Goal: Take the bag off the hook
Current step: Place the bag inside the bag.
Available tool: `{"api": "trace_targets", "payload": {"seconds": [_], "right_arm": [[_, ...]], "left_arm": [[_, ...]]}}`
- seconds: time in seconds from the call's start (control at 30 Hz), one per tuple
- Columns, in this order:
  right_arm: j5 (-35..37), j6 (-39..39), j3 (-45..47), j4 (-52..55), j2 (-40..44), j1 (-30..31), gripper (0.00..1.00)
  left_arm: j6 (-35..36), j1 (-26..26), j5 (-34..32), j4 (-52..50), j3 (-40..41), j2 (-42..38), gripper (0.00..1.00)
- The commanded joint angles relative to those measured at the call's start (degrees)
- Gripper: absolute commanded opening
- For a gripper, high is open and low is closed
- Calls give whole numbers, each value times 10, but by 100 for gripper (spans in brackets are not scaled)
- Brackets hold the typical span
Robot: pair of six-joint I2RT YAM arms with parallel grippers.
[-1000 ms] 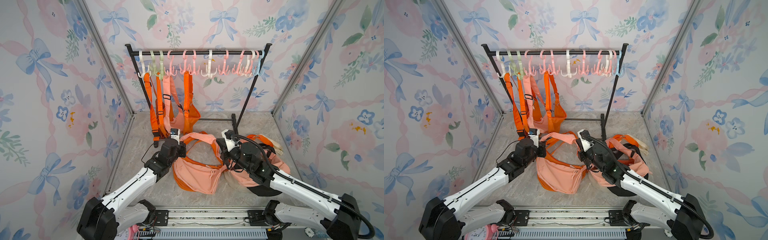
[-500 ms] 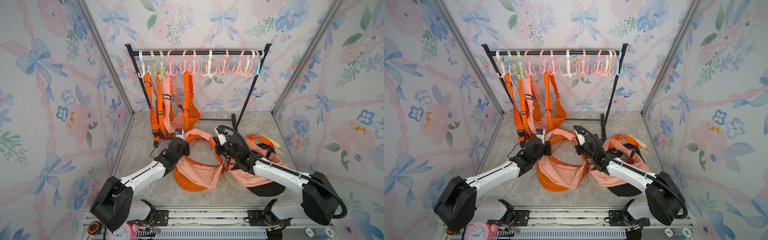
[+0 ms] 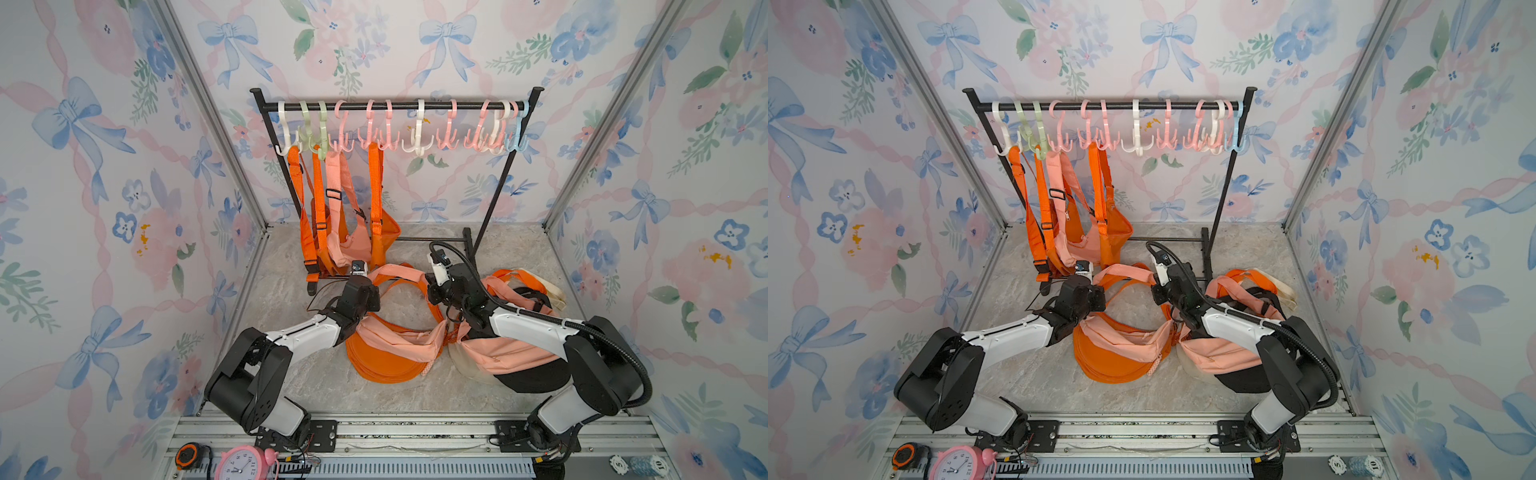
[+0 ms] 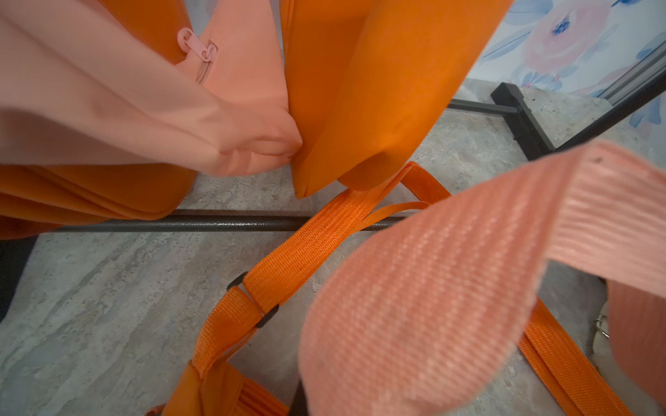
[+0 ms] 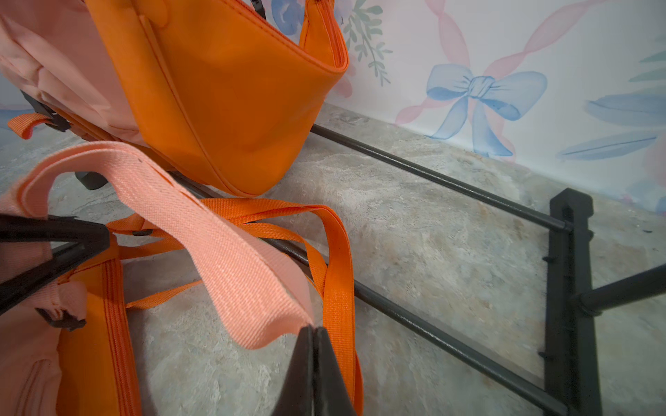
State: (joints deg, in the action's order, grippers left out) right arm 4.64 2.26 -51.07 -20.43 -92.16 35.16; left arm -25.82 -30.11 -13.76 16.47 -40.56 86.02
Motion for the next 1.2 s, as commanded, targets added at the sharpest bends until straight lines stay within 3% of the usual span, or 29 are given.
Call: {"api": "trace_targets", "payload": {"seconds": [0.0, 0.17, 0.33, 0.47, 0.6, 0.73, 0.83, 1.0, 1.17], "right_arm": [[-16, 16, -22, -21, -21, -11, 0], [-14, 25, -25, -30, -48, -18, 0], [30, 43, -17, -38, -59, -18, 0], [62, 46, -12, -37, -59, -19, 9], [68, 47, -9, -37, -51, -19, 29], [78, 49, -8, -30, -35, -19, 62], [84, 52, -2, -27, -18, -19, 77], [85, 50, 8, -18, 22, -18, 89], [81, 51, 19, -6, 67, -16, 94]], "left_arm": [[-11, 8, -12, 7, 15, 12, 0], [-15, 12, -10, 10, 18, 24, 3], [-17, 12, -4, 13, 15, 35, 33], [-19, 10, 5, 13, 13, 39, 42], [-22, 4, 1, 13, 16, 29, 51], [-36, 0, -13, 14, 28, -1, 64], [-39, -5, -19, 13, 37, -33, 68], [-42, -12, -30, -2, 51, -99, 75], [-34, -16, -34, -45, 42, -163, 75]]}}
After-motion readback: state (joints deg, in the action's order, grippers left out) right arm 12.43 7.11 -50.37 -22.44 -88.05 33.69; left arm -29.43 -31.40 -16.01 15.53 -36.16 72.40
